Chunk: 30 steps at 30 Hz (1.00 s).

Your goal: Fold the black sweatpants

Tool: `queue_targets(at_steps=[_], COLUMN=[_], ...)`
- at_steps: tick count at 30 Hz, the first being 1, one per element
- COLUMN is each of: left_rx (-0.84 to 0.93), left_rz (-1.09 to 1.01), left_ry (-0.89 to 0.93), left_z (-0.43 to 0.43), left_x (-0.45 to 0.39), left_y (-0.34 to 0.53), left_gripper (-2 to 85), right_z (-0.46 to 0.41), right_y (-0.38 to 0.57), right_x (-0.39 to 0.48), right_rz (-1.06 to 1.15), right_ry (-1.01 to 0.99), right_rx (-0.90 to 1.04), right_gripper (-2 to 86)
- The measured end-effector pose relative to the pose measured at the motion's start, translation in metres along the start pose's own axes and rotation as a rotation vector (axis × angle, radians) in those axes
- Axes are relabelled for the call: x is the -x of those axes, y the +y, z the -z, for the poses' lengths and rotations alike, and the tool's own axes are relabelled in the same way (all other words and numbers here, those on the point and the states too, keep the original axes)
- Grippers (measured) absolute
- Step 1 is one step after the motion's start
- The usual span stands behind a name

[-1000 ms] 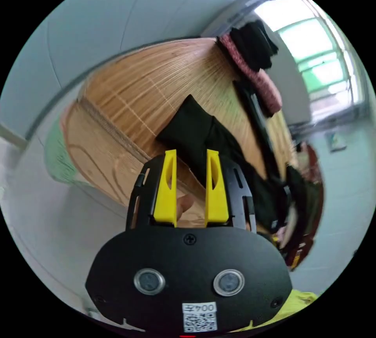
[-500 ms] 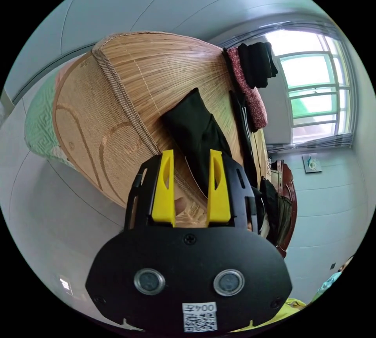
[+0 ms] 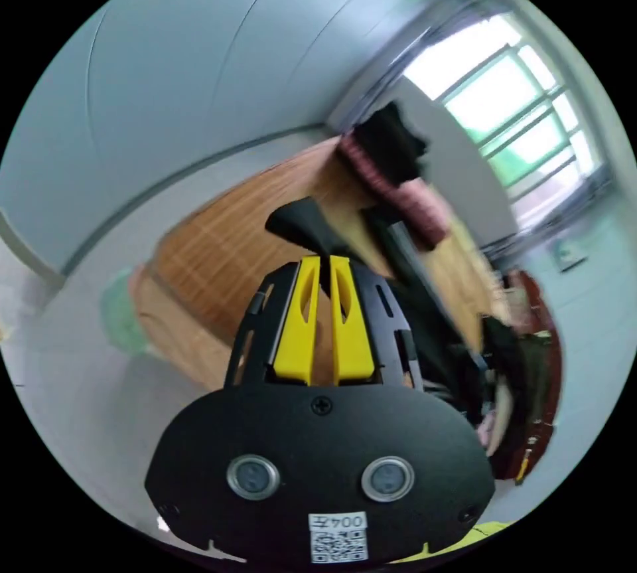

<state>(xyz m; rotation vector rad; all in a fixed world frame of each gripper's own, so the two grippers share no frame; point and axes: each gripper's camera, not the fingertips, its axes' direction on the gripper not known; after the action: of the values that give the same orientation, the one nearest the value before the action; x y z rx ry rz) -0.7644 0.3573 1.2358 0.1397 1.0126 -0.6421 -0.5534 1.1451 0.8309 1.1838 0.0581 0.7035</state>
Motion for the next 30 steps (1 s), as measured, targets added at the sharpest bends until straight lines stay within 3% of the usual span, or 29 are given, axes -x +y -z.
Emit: queue_targets(at_steps=[2, 9, 14, 25, 27, 30], left_rx=[0.161, 0.065, 0.084, 0.108, 0.108, 0.084], left_rz=[0.086, 0.080, 0.155, 0.101, 0.094, 0.048], left_ry=[0.020, 0.053, 0.103, 0.007, -0.004, -0.040], left_z=[-0.038, -0.045, -0.058, -0.068, -0.070, -0.071], left_x=[0.022, 0.029, 0.042, 0.012, 0.008, -0.005], left_y=[0.002, 0.022, 0.031, 0.035, 0.035, 0.036], left_gripper=[2.4, 2.2, 2.1, 1.9, 1.9, 2.0], right_z=[-0.008, -0.032, -0.074, -0.215, -0.236, -0.255], right_y=[-0.002, -0.003, -0.019, 0.000, -0.006, -0.052], right_x=[0.011, 0.049, 0.141, 0.255, 0.252, 0.243], right_rz=[0.009, 0.031, 0.353, 1.048, 1.054, 0.853], right_ry=[0.009, 0.075, 0.342, 0.857, 0.883, 0.828], right_rx=[0.007, -0.004, -0.053, 0.123, 0.168, 0.229], right_gripper=[-0.2, 7.1, 13.1, 17.3, 16.4, 11.5])
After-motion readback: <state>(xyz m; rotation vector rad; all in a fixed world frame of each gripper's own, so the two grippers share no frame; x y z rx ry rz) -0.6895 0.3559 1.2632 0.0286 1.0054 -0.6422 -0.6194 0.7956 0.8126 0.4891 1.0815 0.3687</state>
